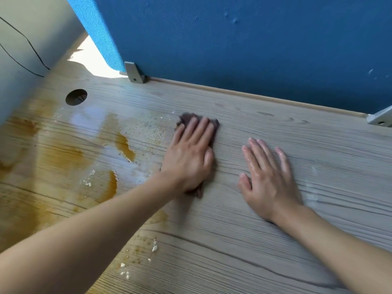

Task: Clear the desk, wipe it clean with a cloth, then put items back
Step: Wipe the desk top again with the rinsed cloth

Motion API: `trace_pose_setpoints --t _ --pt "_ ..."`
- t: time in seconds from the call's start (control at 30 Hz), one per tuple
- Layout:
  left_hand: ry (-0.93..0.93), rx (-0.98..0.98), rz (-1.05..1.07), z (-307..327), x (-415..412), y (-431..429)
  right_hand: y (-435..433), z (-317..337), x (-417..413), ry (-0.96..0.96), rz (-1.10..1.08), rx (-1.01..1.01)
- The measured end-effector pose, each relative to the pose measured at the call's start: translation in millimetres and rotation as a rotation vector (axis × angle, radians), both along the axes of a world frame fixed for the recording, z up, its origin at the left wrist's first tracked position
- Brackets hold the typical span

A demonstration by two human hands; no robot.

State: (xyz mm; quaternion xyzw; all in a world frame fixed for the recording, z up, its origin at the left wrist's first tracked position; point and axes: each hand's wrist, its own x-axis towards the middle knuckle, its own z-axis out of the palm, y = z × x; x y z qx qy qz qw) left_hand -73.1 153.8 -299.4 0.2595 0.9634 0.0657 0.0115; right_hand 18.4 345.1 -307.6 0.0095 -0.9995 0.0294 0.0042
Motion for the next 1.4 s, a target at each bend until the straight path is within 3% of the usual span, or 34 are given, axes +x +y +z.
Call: trace_pose_setpoints --t 0.1,0.17,0.23,0.33,0.37,0.47,0.6,0.67,0.83,0.9,1.0,1.07,1.13,1.27,1.33,1.4 --pt "-0.016 0.032 -0.327 2.3 62.2 -21.3 1.0 0.2 -0.9 0.014 0.000 -0.002" --pt "-0.081 0.022 -0.492 3.4 56.4 -36.1 0.2 0.0 -0.8 0.002 0.004 -0.003" --pt "-0.068 0.033 -0.412 0.4 24.0 -35.4 1.0 -1.5 -0.9 -0.006 0.004 -0.006" --pt "-0.008 0.017 0.064 -2.8 -16.2 -23.8 1.6 0.9 -0.8 0.001 -0.005 -0.035" --pt "0.003 0.008 0.127 -3.9 -15.6 -19.5 0.8 3.1 -0.1 0.030 -0.001 -0.053" --pt "0.019 0.033 0.001 -3.2 35.0 -23.1 -10.6 8.6 20.7 0.139 0.022 -0.144" --pt "-0.061 0.074 -0.312 -1.3 79.7 -46.8 -28.2 3.5 53.9 0.053 0.174 -0.068" --pt "-0.051 0.065 -0.262 -3.3 51.5 -44.2 -27.1 1.2 52.7 0.032 0.194 -0.021" --pt "0.006 0.011 0.093 -5.4 3.9 -25.1 -28.2 3.6 49.5 -0.011 0.181 0.006" --pt "0.018 0.037 0.017 -2.4 36.7 -24.6 -28.4 5.3 50.7 -0.017 0.185 0.012" --pt "-0.022 0.069 -0.258 0.7 95.5 -36.2 -28.0 7.0 49.2 -0.028 0.186 0.012" --pt "-0.085 0.079 -0.380 3.0 89.4 -45.7 -28.9 6.9 49.4 -0.037 0.185 0.017" --pt "-0.067 0.080 -0.293 0.7 55.8 -43.1 -28.6 6.5 48.4 -0.032 0.184 0.016" --pt "-0.019 0.022 0.161 -3.4 9.5 -28.4 -28.2 6.8 50.0 -0.032 0.177 0.024" --pt "0.018 0.026 0.105 -3.7 32.9 -27.4 -28.9 6.6 50.1 -0.040 0.180 0.022" --pt "0.032 0.051 -0.094 -1.2 76.5 -33.0 -28.4 6.5 48.9 -0.038 0.178 0.005"
